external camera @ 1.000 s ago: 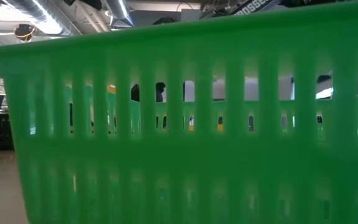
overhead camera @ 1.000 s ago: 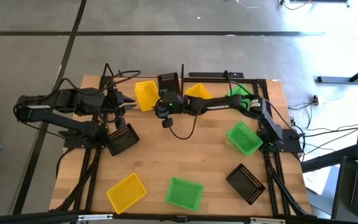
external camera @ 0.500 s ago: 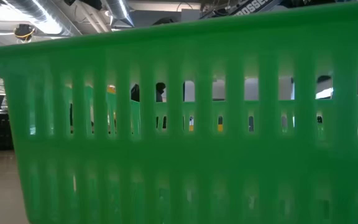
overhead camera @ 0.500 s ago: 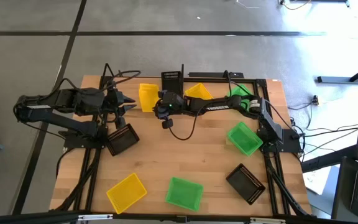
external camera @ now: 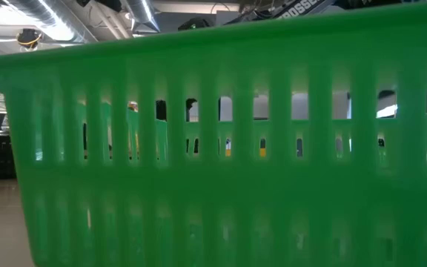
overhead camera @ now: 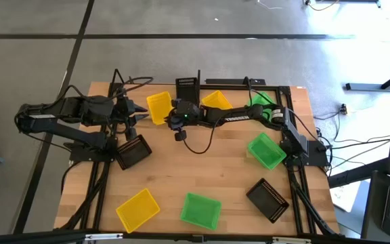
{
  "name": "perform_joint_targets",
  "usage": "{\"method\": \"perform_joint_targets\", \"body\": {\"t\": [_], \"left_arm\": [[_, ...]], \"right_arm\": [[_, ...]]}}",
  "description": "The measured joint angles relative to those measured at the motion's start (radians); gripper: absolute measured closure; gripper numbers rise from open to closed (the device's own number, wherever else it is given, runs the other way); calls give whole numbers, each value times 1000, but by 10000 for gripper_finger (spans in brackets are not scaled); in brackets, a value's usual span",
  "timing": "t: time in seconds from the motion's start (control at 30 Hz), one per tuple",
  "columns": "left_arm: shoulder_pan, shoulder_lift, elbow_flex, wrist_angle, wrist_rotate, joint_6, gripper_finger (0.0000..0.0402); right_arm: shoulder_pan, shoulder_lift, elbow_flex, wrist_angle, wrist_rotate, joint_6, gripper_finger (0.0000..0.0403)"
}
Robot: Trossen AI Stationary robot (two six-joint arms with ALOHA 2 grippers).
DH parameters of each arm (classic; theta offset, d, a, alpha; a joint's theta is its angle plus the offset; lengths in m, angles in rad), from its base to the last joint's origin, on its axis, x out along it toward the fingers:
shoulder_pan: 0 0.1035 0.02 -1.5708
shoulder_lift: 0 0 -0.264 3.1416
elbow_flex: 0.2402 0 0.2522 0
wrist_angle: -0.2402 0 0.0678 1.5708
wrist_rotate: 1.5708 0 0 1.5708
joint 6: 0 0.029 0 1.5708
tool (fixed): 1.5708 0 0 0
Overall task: Stack baskets on shelf by color
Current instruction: Put the middle yellow basket on the shelf
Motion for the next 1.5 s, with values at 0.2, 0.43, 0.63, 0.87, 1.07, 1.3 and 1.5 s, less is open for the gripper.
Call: {"method": "perform_joint_targets", "body": {"t": [0.2, 0.43, 0.63, 0.87, 1.07, 1.3, 1.5], "left_arm": [[0, 0, 0, 0, 1, -19, 331], [0, 0, 0, -1, 1, -19, 331], [0, -3, 1, -8, 1, -18, 331], [0, -3, 1, -8, 1, -18, 331], [0, -3, 1, -8, 1, -18, 331], [0, -3, 1, -7, 1, -18, 331], [0, -3, 1, -7, 1, -20, 331]], "right_arm": [[20, 0, 0, 95, 18, 0, 354], [43, -21, 0, 60, 64, 0, 354], [90, -29, 0, -53, -271, 18, 354], [73, 20, 0, -46, -166, 78, 354], [56, 35, 0, -35, -45, 75, 354], [32, 36, 0, -24, 4, 73, 354], [9, 36, 0, -11, 60, 72, 354]]}}
